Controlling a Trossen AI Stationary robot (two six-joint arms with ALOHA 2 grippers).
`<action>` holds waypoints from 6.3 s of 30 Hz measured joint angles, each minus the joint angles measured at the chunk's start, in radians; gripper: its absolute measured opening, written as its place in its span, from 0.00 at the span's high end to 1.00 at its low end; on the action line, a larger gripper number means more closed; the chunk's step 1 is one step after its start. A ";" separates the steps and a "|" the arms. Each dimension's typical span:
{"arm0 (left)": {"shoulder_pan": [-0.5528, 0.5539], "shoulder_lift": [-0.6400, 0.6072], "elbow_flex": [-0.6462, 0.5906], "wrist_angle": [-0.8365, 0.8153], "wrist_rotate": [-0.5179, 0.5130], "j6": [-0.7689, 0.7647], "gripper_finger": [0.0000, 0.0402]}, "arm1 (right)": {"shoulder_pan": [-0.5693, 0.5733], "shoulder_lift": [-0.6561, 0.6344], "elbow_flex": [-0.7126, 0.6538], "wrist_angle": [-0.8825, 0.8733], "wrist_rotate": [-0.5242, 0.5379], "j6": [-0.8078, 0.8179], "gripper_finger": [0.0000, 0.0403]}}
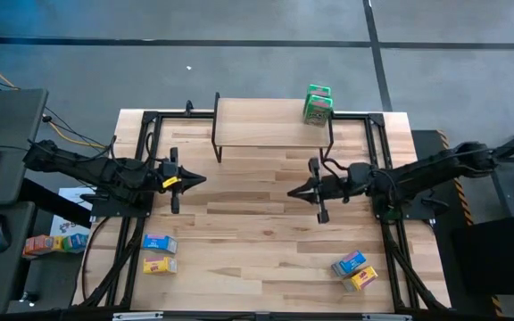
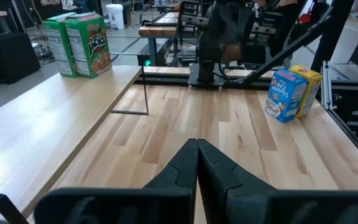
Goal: Stack cereal on shelf
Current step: Put the right blue cereal box on the shelf
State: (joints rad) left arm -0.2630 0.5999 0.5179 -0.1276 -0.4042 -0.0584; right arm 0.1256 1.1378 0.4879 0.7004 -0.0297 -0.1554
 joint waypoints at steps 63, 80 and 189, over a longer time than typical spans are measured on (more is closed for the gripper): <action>0.000 0.180 0.000 -0.038 -0.005 -0.108 1.00 | 0.618 0.787 1.360 -2.271 -0.005 0.875 0.34; 0.001 0.179 0.000 -0.022 -0.008 -0.075 1.00 | 0.667 0.717 1.214 -2.234 0.013 0.941 0.34; 0.001 0.157 0.000 -0.032 -0.007 -0.096 1.00 | 0.651 0.669 1.056 -2.181 0.158 0.803 0.59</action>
State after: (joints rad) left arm -0.2623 0.7567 0.5182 -0.1593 -0.4110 -0.1539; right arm 0.7763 1.8065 1.5442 -1.4805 0.1284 0.6481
